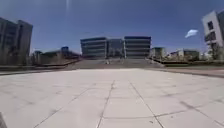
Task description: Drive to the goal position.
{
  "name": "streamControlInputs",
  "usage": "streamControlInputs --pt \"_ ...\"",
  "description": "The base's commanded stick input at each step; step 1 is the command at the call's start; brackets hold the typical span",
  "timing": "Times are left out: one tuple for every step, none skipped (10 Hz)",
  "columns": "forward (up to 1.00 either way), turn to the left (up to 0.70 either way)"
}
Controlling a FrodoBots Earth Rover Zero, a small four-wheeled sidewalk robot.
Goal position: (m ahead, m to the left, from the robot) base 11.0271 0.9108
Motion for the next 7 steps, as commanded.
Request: streamControlInputs --pt "0.70 0.00" --pt "0.70 0.00" --pt "0.70 0.00" --pt "0.70 0.00" --pt "0.70 0.00" --pt "0.70 0.00" --pt "0.70 0.00"
